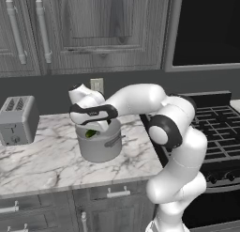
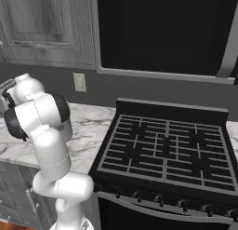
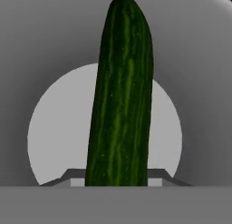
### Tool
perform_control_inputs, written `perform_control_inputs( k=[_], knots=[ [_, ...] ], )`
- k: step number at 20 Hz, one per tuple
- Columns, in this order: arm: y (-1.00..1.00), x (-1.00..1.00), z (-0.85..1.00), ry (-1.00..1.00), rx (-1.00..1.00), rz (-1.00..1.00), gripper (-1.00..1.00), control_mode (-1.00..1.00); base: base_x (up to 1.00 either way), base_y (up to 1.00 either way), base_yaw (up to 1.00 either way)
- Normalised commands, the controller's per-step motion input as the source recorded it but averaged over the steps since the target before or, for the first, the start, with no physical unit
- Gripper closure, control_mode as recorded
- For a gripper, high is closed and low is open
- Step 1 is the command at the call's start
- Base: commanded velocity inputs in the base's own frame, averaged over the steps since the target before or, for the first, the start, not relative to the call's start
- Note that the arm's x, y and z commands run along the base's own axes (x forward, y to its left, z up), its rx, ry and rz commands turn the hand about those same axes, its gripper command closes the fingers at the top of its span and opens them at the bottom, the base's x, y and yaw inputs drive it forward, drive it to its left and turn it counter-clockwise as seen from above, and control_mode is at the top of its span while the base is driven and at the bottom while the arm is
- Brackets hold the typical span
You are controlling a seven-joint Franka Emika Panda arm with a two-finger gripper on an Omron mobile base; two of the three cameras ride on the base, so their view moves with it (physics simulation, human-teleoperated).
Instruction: Turn on the sink faucet. Then move the cucumber from the counter to the sink. Turn off the sink. Move the vegetable from the sink to the pot next to the stove. Finally move the pot to the rear left burner.
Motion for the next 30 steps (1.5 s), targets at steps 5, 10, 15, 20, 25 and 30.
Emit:
perform_control_inputs(
  k=[5, 10, 15, 20, 25, 30],
  knots=[
    [0.0, -0.01, -0.17, 0.0, 0.03, 0.0, 1.0, -1.0, 0.0, 0.0, 0.0],
    [-0.08, -0.21, -0.19, 0.0, 0.05, 0.0, 1.0, -1.0, 0.0, 0.0, 0.0],
    [-0.25, -0.4, -0.22, 0.0, 0.05, -0.02, 1.0, -1.0, 0.0, 0.0, 0.0],
    [-0.3, -0.29, -0.18, -0.01, 0.02, -0.04, 1.0, -1.0, 0.0, 0.0, 0.0],
    [-0.27, -0.11, -0.15, 0.0, 0.0, -0.03, 1.0, -1.0, 0.0, 0.0, 0.0],
    [-0.12, 0.0, -0.18, 0.0, 0.0, 0.0, 1.0, -1.0, 0.0, 0.0, 0.0]
  ],
)
